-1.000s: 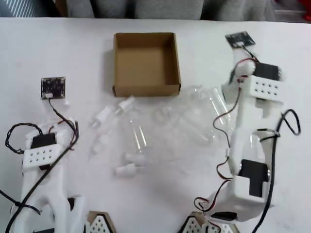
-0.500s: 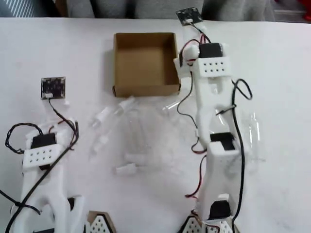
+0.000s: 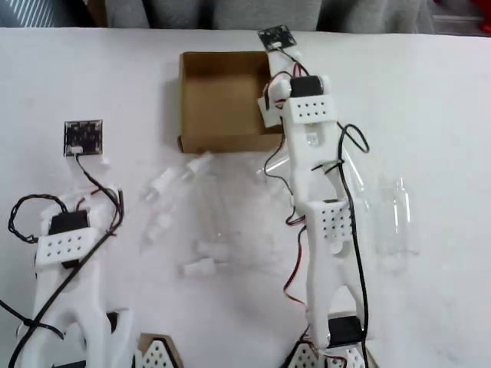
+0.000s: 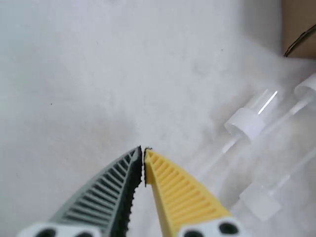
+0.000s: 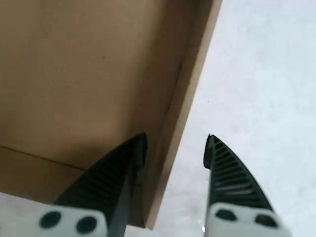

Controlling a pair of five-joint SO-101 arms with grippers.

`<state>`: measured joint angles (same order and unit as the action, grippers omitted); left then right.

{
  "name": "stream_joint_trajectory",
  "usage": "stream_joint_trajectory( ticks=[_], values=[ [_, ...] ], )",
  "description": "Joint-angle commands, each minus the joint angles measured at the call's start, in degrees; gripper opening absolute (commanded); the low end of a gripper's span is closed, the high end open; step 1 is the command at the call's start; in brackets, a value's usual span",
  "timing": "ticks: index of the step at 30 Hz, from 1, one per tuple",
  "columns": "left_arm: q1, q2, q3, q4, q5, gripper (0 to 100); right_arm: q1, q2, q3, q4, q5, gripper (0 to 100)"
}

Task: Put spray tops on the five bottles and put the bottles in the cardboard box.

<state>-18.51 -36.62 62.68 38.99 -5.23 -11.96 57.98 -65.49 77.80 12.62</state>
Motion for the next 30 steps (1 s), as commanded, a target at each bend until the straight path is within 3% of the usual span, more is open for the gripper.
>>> stream_joint_trajectory(
  ticks=[1,3,7,13,18,22,30],
  values=[
    [0.5,0.0,-0.4,-1.3,0.1,2,-1.8,2.2,-4.3,-0.4,-0.5,16.6],
    [0.5,0.0,-0.4,-1.3,0.1,2,-1.9,3.7,-4.3,-0.4,-0.5,14.5],
    [0.5,0.0,-0.4,-1.3,0.1,2,-1.5,4.7,-4.3,-0.2,-0.5,0.7],
    [0.5,0.0,-0.4,-1.3,0.1,2,-0.1,0.9,-4.3,9.4,0.6,1.7],
    [0.5,0.0,-0.4,-1.3,0.1,2,1.6,-1.2,-4.3,13.2,9.8,1.7],
    [0.5,0.0,-0.4,-1.3,0.1,2,3.6,-1.1,-4.3,13.4,12.4,1.7],
    [0.5,0.0,-0.4,-1.3,0.1,2,6.9,-0.9,-4.3,13.4,-1.4,1.7]
  ],
)
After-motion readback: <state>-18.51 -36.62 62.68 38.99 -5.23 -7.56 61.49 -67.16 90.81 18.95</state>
